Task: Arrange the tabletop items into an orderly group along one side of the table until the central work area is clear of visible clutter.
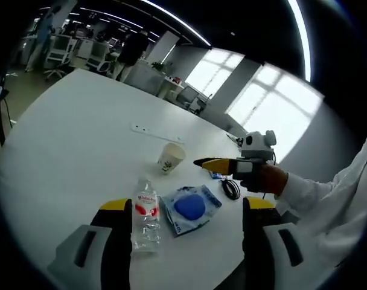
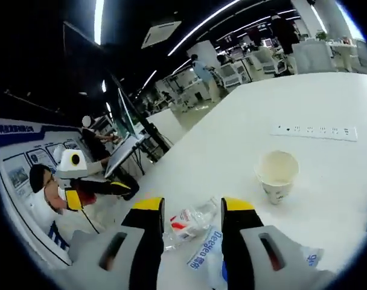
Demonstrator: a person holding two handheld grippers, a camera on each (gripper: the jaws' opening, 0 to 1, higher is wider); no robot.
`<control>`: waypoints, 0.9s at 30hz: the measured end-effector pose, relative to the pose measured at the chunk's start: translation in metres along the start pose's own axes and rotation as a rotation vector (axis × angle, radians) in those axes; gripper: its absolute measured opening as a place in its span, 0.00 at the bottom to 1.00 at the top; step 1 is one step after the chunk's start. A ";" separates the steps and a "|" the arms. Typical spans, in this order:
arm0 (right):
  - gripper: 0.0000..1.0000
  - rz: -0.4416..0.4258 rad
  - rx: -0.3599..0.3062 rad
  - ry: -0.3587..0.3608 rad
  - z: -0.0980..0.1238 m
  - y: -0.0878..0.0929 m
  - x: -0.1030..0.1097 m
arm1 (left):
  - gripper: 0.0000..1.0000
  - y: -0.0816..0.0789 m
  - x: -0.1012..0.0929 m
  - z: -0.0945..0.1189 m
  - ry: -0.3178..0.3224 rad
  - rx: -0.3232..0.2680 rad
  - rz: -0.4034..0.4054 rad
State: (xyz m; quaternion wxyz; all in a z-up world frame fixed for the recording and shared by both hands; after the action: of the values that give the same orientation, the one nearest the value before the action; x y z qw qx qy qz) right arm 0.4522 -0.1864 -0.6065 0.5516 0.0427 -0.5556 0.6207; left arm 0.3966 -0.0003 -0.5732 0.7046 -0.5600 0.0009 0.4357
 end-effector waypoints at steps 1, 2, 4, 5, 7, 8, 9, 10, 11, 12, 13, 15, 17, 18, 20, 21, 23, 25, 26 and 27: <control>0.37 -0.035 -0.013 0.000 -0.003 0.002 0.000 | 0.76 0.000 0.000 0.000 0.001 0.000 0.000; 0.37 -0.058 -0.017 0.005 -0.006 0.004 -0.001 | 0.76 0.000 0.001 0.000 0.001 0.001 0.000; 0.37 -0.074 -0.011 0.014 -0.011 0.008 -0.001 | 0.76 0.001 0.002 0.000 0.000 0.002 0.001; 0.37 -0.084 -0.007 0.018 -0.016 0.010 -0.003 | 0.76 0.001 0.003 0.000 0.001 0.001 0.004; 0.38 -0.131 -0.001 0.026 -0.022 0.013 -0.007 | 0.76 0.002 0.004 0.001 0.001 0.001 0.006; 0.38 -0.150 -0.005 0.025 -0.025 0.013 -0.008 | 0.76 0.002 0.005 0.001 0.002 0.002 0.007; 0.38 -0.165 -0.010 0.031 -0.028 0.013 -0.011 | 0.76 0.002 0.006 0.001 0.002 0.001 0.007; 0.38 -0.175 -0.011 0.039 -0.030 0.014 -0.013 | 0.76 0.003 0.007 0.001 0.002 0.000 0.010; 0.39 -0.200 -0.011 0.045 -0.033 0.014 -0.016 | 0.76 0.003 0.008 0.002 0.001 0.000 0.011; 0.39 -0.218 -0.018 0.041 -0.035 0.013 -0.017 | 0.76 0.003 0.009 0.002 0.000 -0.001 0.013; 0.39 -0.239 -0.020 0.045 -0.036 0.015 -0.015 | 0.76 0.004 0.010 0.003 -0.001 -0.001 0.015; 0.39 -0.248 -0.020 0.051 -0.038 0.015 -0.018 | 0.76 0.004 0.011 0.003 -0.002 -0.003 0.017; 0.39 -0.266 -0.017 0.062 -0.043 0.015 -0.023 | 0.76 0.005 0.013 0.004 -0.004 -0.005 0.020; 0.39 -0.283 -0.018 0.070 -0.046 0.015 -0.026 | 0.76 0.005 0.014 0.004 -0.005 -0.006 0.021; 0.40 -0.313 -0.015 0.088 -0.049 0.017 -0.031 | 0.76 0.006 0.015 0.004 -0.006 -0.007 0.024; 0.40 -0.324 -0.014 0.095 -0.051 0.018 -0.033 | 0.76 0.006 0.016 0.003 -0.005 -0.008 0.026; 0.40 -0.351 -0.008 0.105 -0.056 0.020 -0.037 | 0.76 0.007 0.016 0.002 -0.004 -0.009 0.028; 0.39 -0.382 -0.010 0.111 -0.059 0.021 -0.040 | 0.76 0.008 0.017 0.001 -0.002 -0.008 0.032; 0.39 -0.396 -0.008 0.122 -0.061 0.021 -0.042 | 0.76 0.009 0.018 0.001 -0.001 -0.007 0.033; 0.39 -0.404 -0.006 0.128 -0.063 0.021 -0.044 | 0.76 0.009 0.018 0.000 0.000 -0.007 0.034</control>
State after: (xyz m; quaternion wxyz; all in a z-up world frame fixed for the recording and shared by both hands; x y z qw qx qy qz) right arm 0.4890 -0.1636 -0.6735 0.6993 0.1120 -0.5013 0.4971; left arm 0.4021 0.0111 -0.5891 0.6950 -0.5626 0.0088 0.4476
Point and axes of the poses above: the point that each gripper's makers call its tool centre point, and the gripper's own axes: z roughly backward along the fingers, x roughly to its left, y roughly out of its underside, the point moved 5 cm from there along z, roughly backward along the fingers, and after that the axes turned 7 degrees about -z, right-handed, at the moved point
